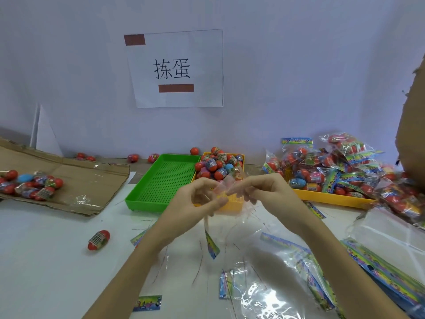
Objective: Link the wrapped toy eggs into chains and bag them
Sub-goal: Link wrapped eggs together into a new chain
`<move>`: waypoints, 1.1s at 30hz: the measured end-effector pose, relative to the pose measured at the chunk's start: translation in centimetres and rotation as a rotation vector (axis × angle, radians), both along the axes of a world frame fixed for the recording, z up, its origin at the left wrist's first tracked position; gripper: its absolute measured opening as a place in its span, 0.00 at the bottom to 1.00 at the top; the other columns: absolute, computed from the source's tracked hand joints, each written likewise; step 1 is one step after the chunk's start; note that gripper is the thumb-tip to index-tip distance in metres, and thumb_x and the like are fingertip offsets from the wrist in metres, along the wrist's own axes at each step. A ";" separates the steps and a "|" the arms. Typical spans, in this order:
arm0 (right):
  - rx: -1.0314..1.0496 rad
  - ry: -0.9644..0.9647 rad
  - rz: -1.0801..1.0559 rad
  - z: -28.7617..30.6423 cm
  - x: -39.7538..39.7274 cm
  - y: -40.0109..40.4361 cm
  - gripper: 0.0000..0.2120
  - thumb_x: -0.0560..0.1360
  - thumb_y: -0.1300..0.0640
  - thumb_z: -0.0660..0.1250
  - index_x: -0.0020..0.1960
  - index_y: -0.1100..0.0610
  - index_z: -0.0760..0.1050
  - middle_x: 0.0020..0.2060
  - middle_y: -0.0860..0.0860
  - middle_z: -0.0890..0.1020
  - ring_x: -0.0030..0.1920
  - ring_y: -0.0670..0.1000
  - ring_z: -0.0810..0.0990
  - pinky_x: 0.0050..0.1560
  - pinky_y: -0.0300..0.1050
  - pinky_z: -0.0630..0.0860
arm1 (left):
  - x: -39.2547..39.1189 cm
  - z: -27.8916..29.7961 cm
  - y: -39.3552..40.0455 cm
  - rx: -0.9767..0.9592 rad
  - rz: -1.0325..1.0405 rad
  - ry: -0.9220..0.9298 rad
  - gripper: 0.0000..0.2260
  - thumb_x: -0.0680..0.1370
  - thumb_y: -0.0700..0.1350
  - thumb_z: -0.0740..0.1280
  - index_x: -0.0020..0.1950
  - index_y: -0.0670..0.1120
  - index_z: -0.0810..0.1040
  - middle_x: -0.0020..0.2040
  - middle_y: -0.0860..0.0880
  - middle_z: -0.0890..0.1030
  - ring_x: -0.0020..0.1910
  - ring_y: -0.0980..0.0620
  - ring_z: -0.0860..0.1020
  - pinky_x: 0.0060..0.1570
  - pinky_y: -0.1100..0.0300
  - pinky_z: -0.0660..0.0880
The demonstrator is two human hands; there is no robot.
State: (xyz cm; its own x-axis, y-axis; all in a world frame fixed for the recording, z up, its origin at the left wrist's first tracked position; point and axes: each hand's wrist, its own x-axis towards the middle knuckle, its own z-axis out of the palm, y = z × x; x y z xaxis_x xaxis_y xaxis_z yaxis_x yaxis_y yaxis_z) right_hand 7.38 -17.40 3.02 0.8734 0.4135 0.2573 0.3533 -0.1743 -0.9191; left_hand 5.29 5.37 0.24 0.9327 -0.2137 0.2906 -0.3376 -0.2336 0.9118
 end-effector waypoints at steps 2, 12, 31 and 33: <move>-0.057 -0.024 -0.025 0.2 0.1 -0.3 0.23 0.80 0.72 0.61 0.48 0.49 0.89 0.42 0.47 0.86 0.43 0.46 0.79 0.44 0.42 0.77 | 0.1 -0.2 0.2 -0.037 -0.018 0.046 0.16 0.73 0.51 0.79 0.58 0.49 0.83 0.39 0.49 0.83 0.36 0.47 0.82 0.42 0.57 0.79; -0.201 -0.215 -0.156 -0.9 0.7 0.8 0.07 0.79 0.45 0.69 0.52 0.43 0.85 0.42 0.37 0.84 0.46 0.40 0.81 0.43 0.33 0.76 | 0.0 -0.7 0.1 0.119 0.208 -0.182 0.14 0.70 0.52 0.81 0.52 0.53 0.83 0.39 0.51 0.83 0.24 0.45 0.78 0.25 0.52 0.79; -0.337 -0.174 -0.006 -1.3 -0.4 1.5 0.03 0.84 0.49 0.62 0.52 0.46 0.70 0.37 0.44 0.87 0.35 0.46 0.84 0.37 0.40 0.78 | 0.1 -0.7 0.0 0.331 0.043 -0.190 0.32 0.66 0.67 0.79 0.67 0.60 0.76 0.53 0.60 0.84 0.52 0.59 0.82 0.52 0.63 0.79; -0.335 -0.255 0.019 -1.4 -0.7 1.9 0.01 0.83 0.48 0.62 0.54 0.42 0.69 0.37 0.44 0.86 0.36 0.46 0.84 0.37 0.36 0.77 | 0.0 -0.6 -0.3 0.187 -0.050 -0.094 0.28 0.69 0.56 0.83 0.65 0.57 0.77 0.52 0.54 0.85 0.42 0.51 0.85 0.45 0.55 0.82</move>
State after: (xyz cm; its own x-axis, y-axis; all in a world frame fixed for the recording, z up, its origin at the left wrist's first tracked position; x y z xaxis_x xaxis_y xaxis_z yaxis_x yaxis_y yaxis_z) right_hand 6.70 -15.53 1.60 0.7905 0.5264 0.3131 0.5684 -0.4401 -0.6951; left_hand 5.26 5.05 -0.36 0.8903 -0.3169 0.3271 -0.4346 -0.3764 0.8182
